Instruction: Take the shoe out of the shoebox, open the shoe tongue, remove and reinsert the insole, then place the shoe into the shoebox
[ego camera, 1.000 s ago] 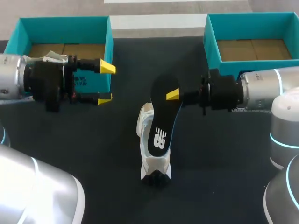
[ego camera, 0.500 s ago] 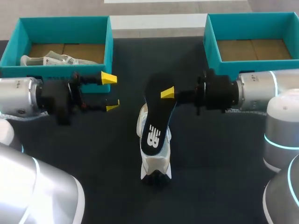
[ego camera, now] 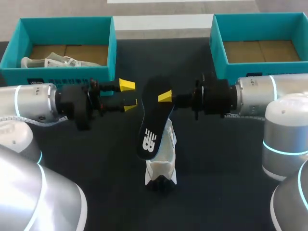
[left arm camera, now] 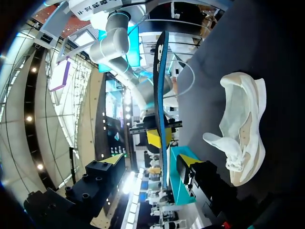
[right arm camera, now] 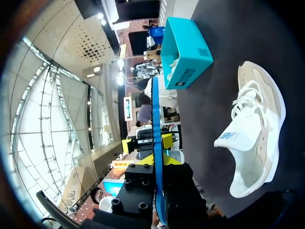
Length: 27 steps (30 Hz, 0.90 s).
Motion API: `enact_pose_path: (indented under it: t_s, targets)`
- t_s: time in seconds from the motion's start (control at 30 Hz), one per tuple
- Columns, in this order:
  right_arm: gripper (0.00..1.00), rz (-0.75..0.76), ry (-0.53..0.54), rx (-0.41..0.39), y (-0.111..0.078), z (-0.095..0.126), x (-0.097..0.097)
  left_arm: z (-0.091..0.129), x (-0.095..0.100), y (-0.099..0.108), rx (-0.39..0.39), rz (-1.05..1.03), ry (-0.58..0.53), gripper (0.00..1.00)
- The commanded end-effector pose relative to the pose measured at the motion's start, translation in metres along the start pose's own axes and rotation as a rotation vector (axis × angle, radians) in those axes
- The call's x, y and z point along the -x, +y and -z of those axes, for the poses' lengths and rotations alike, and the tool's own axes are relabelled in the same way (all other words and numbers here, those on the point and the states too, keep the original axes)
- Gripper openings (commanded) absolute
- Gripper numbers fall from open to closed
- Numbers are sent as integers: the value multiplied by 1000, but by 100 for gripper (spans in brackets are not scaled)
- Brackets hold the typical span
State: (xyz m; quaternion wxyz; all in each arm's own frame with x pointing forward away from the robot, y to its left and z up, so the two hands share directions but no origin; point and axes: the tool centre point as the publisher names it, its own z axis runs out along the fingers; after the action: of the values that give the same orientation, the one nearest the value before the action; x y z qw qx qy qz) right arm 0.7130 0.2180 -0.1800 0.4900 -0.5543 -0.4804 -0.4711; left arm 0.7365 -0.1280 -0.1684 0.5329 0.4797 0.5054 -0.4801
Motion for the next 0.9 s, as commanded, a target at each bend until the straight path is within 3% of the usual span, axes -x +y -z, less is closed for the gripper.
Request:
enact_pose_path:
  t_s: [0.03,0.2,0.43,0.9]
  targets:
    - [0,1,-3,3,-2,-4,-1,-13,-5,8,-10,1,-2,74]
    - [0,1,0,4,-4,-5,-1,-23,-10,11,-18,-3,1,67]
    - [0,-3,-6,-8,-8,-10,1,-36,-13,15,-16,0,-2,49]
    - [0,-3,-14,0,-2,-14,2,-36,-16,10,-16,0,0,49]
